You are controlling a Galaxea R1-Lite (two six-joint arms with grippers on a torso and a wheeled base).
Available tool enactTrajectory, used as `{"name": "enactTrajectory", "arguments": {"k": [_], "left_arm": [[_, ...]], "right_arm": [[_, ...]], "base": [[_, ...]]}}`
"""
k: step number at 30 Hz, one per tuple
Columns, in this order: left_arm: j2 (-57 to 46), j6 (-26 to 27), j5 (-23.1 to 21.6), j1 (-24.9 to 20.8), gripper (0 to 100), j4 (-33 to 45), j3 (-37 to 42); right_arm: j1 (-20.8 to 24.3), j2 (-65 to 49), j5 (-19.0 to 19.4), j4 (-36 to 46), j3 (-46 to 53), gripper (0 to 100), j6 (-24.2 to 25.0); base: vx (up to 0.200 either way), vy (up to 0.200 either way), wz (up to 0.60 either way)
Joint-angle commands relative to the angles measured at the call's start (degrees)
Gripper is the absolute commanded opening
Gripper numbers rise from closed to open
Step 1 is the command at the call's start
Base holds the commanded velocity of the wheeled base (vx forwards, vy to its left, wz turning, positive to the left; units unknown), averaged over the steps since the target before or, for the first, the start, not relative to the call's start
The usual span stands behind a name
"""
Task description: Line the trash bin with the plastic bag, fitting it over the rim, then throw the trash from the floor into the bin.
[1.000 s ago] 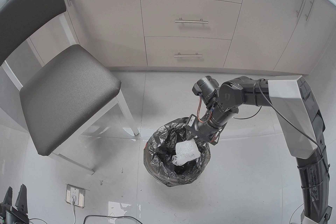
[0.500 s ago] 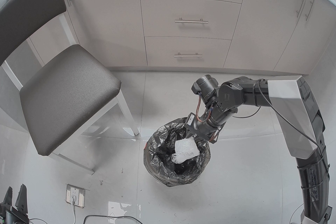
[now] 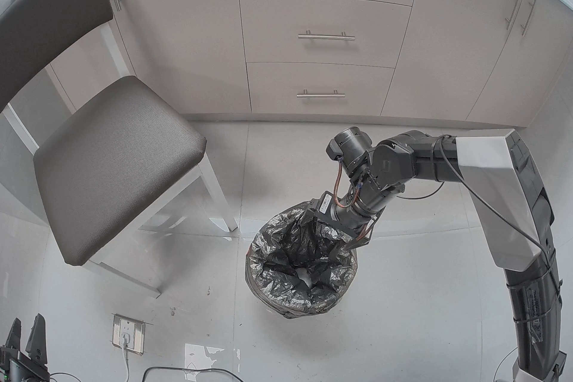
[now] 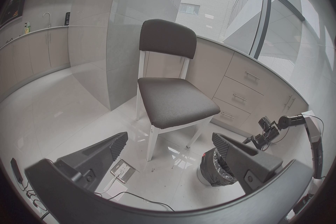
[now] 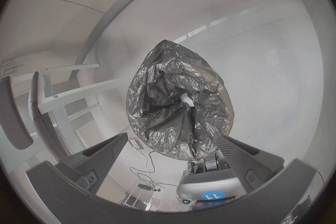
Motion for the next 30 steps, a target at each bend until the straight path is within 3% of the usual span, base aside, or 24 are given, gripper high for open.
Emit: {"name": "enactTrajectory", "arguments": {"k": [1,10,22,29,30], "left_arm": [[-0.93,-0.03,0.03,0.01,100,-0.03,0.01],[-0.93,-0.03,0.03,0.01,100,-0.03,0.01],[-0.93,0.41,-0.58,0.01,100,-0.03,0.01],[-0.93,4.01,-0.58,0.01,100,-0.12,0.54],[-0.93,6.47,-0.67,0.01,100,-0.73,0.72]], "right_arm": [[0.41,0.05,-0.01,0.18,0.01,100,-0.11],[2.34,-0.13,-1.5,-0.08,0.01,100,-7.84],[2.87,-2.68,-3.7,1.06,0.01,100,-8.28],[2.95,-5.23,-3.79,1.06,0.01,100,-8.2],[2.95,-5.67,-3.79,1.06,0.01,100,-8.2]], "base": [[0.0,0.0,0.0],[0.0,0.0,0.0],[0.0,0.0,0.0],[0.0,0.0,0.0],[0.0,0.0,0.0]]}}
